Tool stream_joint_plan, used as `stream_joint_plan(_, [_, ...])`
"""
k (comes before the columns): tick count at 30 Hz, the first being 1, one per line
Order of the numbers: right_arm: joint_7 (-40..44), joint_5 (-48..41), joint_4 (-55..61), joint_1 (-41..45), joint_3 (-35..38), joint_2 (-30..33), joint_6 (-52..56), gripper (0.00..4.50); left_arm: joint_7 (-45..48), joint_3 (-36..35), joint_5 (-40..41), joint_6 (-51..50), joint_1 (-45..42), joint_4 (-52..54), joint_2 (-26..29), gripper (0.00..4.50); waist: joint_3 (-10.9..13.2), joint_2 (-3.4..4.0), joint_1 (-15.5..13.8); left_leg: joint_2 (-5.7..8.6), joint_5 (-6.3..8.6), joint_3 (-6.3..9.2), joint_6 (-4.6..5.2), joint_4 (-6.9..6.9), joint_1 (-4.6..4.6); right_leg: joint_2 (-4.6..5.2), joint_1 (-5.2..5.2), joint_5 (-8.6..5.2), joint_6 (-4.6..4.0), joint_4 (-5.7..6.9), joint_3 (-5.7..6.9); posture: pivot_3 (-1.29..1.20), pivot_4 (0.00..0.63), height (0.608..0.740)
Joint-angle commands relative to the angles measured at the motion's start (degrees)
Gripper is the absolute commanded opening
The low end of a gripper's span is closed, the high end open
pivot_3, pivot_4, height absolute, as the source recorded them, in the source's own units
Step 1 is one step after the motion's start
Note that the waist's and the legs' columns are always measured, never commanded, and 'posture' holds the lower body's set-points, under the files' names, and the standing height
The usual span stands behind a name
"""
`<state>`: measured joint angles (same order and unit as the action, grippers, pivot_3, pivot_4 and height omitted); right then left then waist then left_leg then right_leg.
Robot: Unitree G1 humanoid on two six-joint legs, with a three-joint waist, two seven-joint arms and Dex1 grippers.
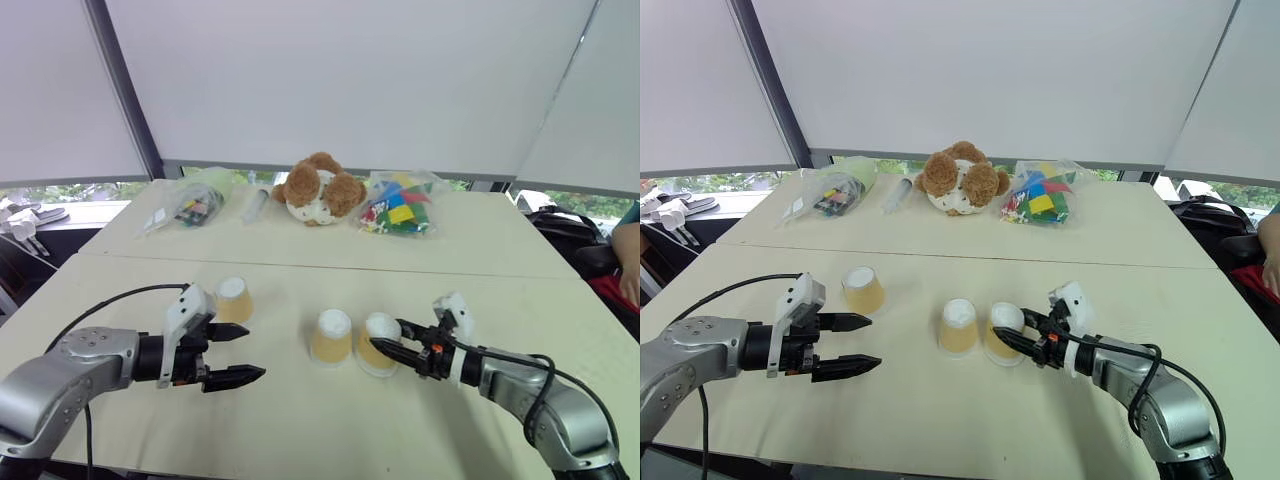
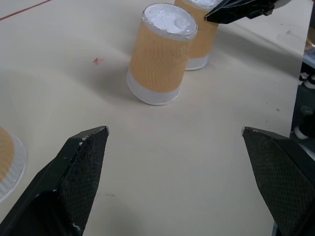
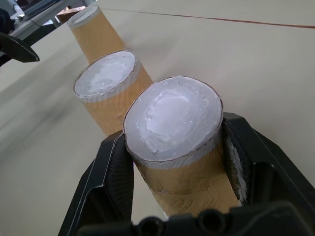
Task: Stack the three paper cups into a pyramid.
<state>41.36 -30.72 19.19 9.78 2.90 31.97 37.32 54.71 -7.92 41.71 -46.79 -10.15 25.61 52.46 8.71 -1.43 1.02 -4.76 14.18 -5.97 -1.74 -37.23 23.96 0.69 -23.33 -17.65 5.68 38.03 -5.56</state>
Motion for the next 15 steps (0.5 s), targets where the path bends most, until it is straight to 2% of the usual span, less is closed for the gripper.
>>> stream_joint_plan(1, [0.16,-1.33,1.82,0.39,-0.58,-0.84,0.37,2.16,-0.09,-0.91,0.00,0.77,0.13,0.76,0.03,4.50,0.00,0.00,0.00,0.00,0.00,0.00,0.00,0.00,0.00,0.00,0.00,0.00,0.00,0.00,0.00,0.00,0.150,0.739])
stream_joint_plan(12, [-0.29,-0.46,2.51,-0.71,-2.04,-1.76,0.20,2.16,-0.41,-0.63,-0.50,1.24,0.70,0.62,-0.39,4.50,0.00,-0.01,0.01,0.00,0.00,0.00,0.00,0.00,0.00,0.00,0.00,0.00,-0.01,0.00,0.00,0.00,0.150,0.739])
stream_joint_plan(14, [-0.36,0.26,2.11,-0.82,-2.20,-1.67,-0.37,3.21,-0.39,-0.61,-0.68,1.34,0.53,0.35,-0.44,4.50,0.00,-0.01,0.04,0.00,0.00,0.00,0.00,0.00,0.00,0.00,0.00,0.00,-0.01,0.00,0.00,0.00,0.150,0.739])
stream_joint_plan(15, [-0.33,0.44,2.04,-0.89,-2.22,-1.58,-0.55,3.57,-0.37,-0.63,-0.77,1.37,0.50,0.28,-0.47,4.50,-0.01,-0.01,0.02,0.00,0.00,0.00,0.00,0.00,0.00,0.00,0.00,-0.01,-0.01,0.00,0.00,0.00,0.150,0.739])
